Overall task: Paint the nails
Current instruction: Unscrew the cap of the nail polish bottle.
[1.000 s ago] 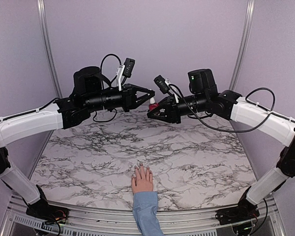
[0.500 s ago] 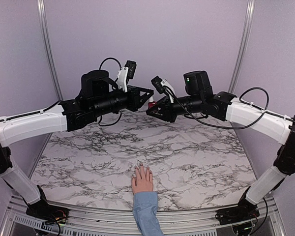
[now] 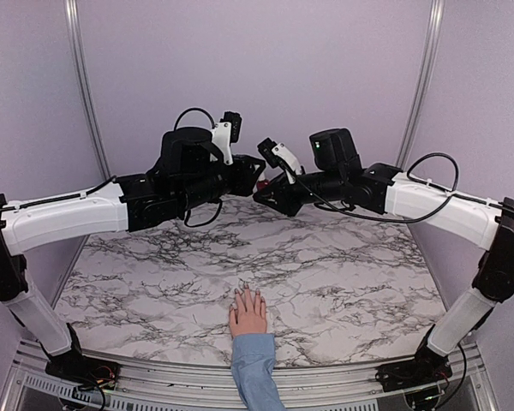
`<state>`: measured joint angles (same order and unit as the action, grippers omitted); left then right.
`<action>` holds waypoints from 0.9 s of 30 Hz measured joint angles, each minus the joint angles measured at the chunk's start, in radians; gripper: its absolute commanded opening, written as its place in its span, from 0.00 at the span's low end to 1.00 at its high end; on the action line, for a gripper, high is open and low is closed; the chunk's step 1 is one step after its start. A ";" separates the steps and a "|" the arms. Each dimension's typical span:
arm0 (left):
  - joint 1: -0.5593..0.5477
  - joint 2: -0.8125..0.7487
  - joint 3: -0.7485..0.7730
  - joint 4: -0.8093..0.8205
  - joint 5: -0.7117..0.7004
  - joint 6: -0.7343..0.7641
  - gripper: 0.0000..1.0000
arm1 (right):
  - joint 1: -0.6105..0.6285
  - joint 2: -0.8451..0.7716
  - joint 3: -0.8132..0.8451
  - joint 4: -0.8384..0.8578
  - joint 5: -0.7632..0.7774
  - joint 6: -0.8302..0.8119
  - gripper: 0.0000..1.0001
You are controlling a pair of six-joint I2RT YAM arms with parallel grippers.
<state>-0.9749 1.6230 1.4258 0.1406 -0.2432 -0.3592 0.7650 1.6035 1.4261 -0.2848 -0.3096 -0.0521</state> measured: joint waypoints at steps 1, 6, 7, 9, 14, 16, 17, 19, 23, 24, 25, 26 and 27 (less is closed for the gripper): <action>-0.001 0.000 0.002 -0.004 -0.005 0.000 0.06 | 0.001 0.000 0.000 0.000 0.002 0.000 0.00; -0.003 -0.003 0.006 -0.012 -0.012 0.010 0.27 | 0.002 0.000 0.000 0.007 -0.004 0.000 0.00; -0.001 -0.007 0.006 -0.017 -0.012 0.023 0.32 | 0.002 0.000 0.000 0.008 -0.007 0.004 0.00; 0.008 -0.030 -0.005 -0.037 -0.003 0.040 0.44 | -0.005 -0.005 0.000 0.008 -0.006 0.016 0.00; 0.058 -0.130 -0.071 -0.026 0.084 0.072 0.61 | -0.027 -0.032 -0.015 0.025 -0.050 0.027 0.00; 0.091 -0.189 -0.127 -0.004 0.175 0.083 0.63 | -0.033 -0.051 -0.035 0.042 -0.109 0.030 0.00; 0.105 -0.208 -0.145 0.001 0.222 0.089 0.64 | -0.034 -0.059 -0.042 0.046 -0.138 0.030 0.00; 0.135 -0.235 -0.169 0.014 0.344 0.107 0.65 | -0.034 -0.072 -0.055 0.060 -0.218 0.030 0.00; 0.155 -0.244 -0.172 0.021 0.535 0.149 0.64 | -0.034 -0.096 -0.066 0.089 -0.367 0.032 0.00; 0.155 -0.244 -0.172 0.024 0.588 0.162 0.63 | -0.034 -0.101 -0.066 0.096 -0.397 0.033 0.00; 0.155 -0.244 -0.173 0.027 0.626 0.170 0.63 | -0.034 -0.108 -0.066 0.105 -0.428 0.034 0.00; 0.154 -0.244 -0.172 0.030 0.661 0.176 0.63 | -0.034 -0.114 -0.066 0.114 -0.463 0.034 0.00; 0.153 -0.244 -0.172 0.034 0.708 0.184 0.63 | -0.034 -0.121 -0.066 0.121 -0.499 0.034 0.00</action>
<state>-0.8219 1.3792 1.2537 0.1749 0.4644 -0.1753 0.7307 1.4830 1.3605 -0.1642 -0.8085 -0.0177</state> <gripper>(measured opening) 0.632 0.194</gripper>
